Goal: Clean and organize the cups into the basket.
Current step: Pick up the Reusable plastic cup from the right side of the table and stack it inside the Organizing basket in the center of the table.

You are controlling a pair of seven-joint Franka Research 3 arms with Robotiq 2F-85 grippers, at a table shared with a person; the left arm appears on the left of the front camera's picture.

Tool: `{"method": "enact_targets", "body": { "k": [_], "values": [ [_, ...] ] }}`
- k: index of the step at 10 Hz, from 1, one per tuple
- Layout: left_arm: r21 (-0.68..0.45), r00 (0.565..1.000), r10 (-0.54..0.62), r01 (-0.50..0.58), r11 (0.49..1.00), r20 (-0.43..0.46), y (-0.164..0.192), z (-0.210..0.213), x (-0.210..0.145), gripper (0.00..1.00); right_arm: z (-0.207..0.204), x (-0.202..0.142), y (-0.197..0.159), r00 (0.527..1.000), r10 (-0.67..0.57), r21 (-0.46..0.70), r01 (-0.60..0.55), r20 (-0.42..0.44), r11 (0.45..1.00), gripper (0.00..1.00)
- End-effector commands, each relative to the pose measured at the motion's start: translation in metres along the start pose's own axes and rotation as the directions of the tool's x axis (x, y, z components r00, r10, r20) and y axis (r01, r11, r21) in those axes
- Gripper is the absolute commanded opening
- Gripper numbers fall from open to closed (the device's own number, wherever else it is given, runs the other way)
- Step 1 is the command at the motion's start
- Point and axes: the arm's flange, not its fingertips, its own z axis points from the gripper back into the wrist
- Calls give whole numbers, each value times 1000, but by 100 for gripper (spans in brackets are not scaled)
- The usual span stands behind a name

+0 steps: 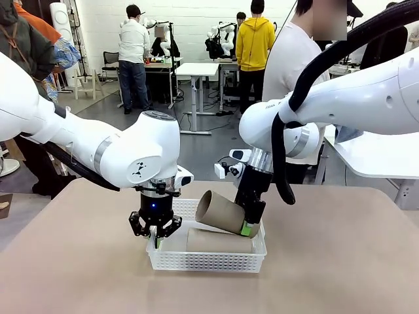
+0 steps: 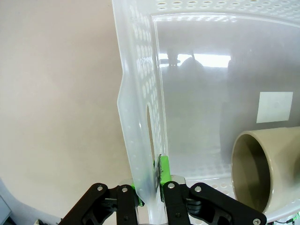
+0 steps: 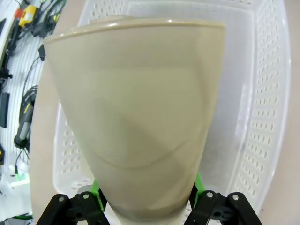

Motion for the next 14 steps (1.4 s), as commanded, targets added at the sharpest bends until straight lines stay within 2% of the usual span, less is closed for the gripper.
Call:
{"method": "enact_targets", "body": {
  "k": [1,2,10,11,12,14],
  "values": [
    [3,1000,20,-20,1000,-2,-4,-1,-1,0,0,6,-9,1000,-1,-4,1,-13,1000,79],
    [3,1000,20,-20,1000,-2,-4,-1,-1,0,1,6,-9,1000,3,-4,-3,-2,1000,99],
    [3,1000,20,-20,1000,-2,-4,-1,-1,0,24,2,12,998,22,-41,-20,52,999,100],
    [3,1000,20,-20,1000,-2,-4,-1,-1,0,36,-5,26,996,28,-51,-24,84,998,100],
    [3,1000,20,-20,1000,-2,-4,-1,-1,0,53,-20,46,986,56,-76,-44,155,996,100],
    [3,1000,20,-20,1000,-2,-4,-1,-1,0,94,-75,102,929,141,-182,-82,342,980,100]
  ]
}}
